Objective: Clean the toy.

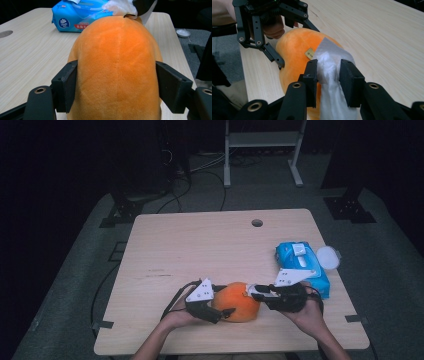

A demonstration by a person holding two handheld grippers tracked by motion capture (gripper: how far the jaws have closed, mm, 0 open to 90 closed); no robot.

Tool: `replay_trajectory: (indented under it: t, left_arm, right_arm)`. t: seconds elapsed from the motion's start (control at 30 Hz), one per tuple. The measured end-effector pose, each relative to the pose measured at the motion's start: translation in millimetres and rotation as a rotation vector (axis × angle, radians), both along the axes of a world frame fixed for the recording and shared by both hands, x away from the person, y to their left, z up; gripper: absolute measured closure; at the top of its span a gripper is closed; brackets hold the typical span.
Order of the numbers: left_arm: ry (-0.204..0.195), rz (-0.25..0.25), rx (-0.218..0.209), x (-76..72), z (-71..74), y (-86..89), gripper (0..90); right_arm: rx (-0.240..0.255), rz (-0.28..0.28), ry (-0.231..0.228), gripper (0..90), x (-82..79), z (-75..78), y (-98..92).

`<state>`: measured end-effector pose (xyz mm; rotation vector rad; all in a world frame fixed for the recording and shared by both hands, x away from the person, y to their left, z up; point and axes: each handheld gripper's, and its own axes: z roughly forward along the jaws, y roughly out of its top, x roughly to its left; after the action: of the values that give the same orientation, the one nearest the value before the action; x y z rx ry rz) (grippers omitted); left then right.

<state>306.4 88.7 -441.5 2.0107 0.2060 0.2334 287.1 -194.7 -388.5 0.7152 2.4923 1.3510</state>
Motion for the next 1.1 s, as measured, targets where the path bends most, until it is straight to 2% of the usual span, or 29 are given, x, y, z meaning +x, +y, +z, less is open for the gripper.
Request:
replay_trajectory:
  t: [0.13, 0.2, 0.27, 0.37, 0.4, 0.57, 0.6, 0.63, 0.67, 0.7, 0.73, 0.77, 0.8, 0.83, 0.87, 0.9, 0.97, 1.0, 1.07, 1.1]
  left_arm:
    - [-0.005, -0.013, 0.005, -0.7, 0.4, -1.7, 26.6]
    - [-0.003, -0.014, 0.011, -0.8, -0.2, -2.0, 26.8]
    - [-0.003, -0.016, 0.012, -0.5, -0.7, -1.9, 26.8]
    - [-0.002, -0.018, 0.01, -0.8, -0.7, -2.4, 26.8]
    - [0.004, -0.016, 0.011, -0.3, -0.5, -2.6, 26.1]
    - [0.019, 0.006, 0.006, 0.6, 0.0, -2.1, 24.9]
    - [0.025, 0.012, 0.004, 1.4, -0.1, -2.3, 24.8]
    - [0.025, 0.012, 0.004, 1.4, -0.1, -2.3, 24.7]
    - [0.031, 0.019, -0.006, 2.2, -0.3, -4.1, 24.6]
    - [0.031, 0.019, -0.006, 2.2, -0.3, -4.1, 24.5]
    - [0.035, 0.026, -0.007, 2.4, 0.5, -7.2, 24.4]
    - [0.035, 0.026, -0.007, 2.4, 0.5, -7.2, 24.4]
    - [0.031, 0.026, 0.0, 1.5, 1.0, -8.6, 24.4]
    - [0.025, 0.026, 0.007, 0.9, 1.1, -8.8, 25.6]
    - [0.024, 0.029, 0.013, 0.8, 1.3, -8.0, 25.6]
    - [0.037, 0.038, 0.005, 1.7, 0.5, -5.0, 27.4]
    - [0.041, 0.041, 0.001, 2.3, -0.2, -4.0, 27.6]
    - [0.043, 0.039, 0.0, 2.8, -0.3, -3.4, 27.7]
    - [0.043, 0.036, -0.002, 2.8, -0.4, -3.7, 27.7]
    - [0.032, 0.027, 0.002, 2.1, 0.3, -5.3, 27.7]
  right_arm:
    - [0.029, -0.005, 0.021, 66.1, 4.8, -4.6, 2.1]
    - [0.048, -0.027, 0.044, 65.8, 9.1, -11.1, 4.2]
    - [0.05, -0.03, 0.052, 65.8, 10.1, -12.6, 4.2]
    - [0.057, -0.036, 0.091, 73.7, 14.3, -15.9, 0.9]
    - [0.044, -0.034, 0.081, 77.9, 13.7, -15.9, 0.2]
    - [0.032, -0.045, 0.057, 80.3, 11.0, -8.3, -3.3]
    - [0.055, -0.035, 0.055, 80.5, 8.1, -3.1, -4.0]
    - [0.055, -0.035, 0.055, 80.5, 8.1, -3.1, -4.0]
    - [0.083, 0.001, 0.051, 80.5, 3.1, 1.4, 0.7]
    - [0.083, 0.001, 0.051, 80.5, 3.1, 1.4, 0.7]
    - [0.098, 0.043, 0.046, 80.4, -3.4, 2.7, 12.5]
    - [0.098, 0.043, 0.046, 80.4, -3.4, 2.7, 12.5]
    - [0.088, 0.055, 0.036, 80.4, -5.7, 2.2, 18.1]
    - [0.033, 0.059, -0.005, 80.3, -10.8, -0.9, 31.1]
    - [0.033, 0.059, -0.005, 80.3, -10.8, -0.9, 31.1]
    - [0.017, 0.038, -0.03, 80.3, -9.7, -1.0, 30.4]
    - [0.012, 0.022, -0.039, 80.4, -8.6, -0.7, 28.0]
    - [-0.003, -0.031, -0.057, 80.5, -3.8, -1.0, 16.6]
    - [-0.022, -0.087, -0.07, 80.5, 0.5, -3.1, 5.4]
    - [-0.007, -0.107, -0.044, 80.5, 3.0, -4.1, 0.2]
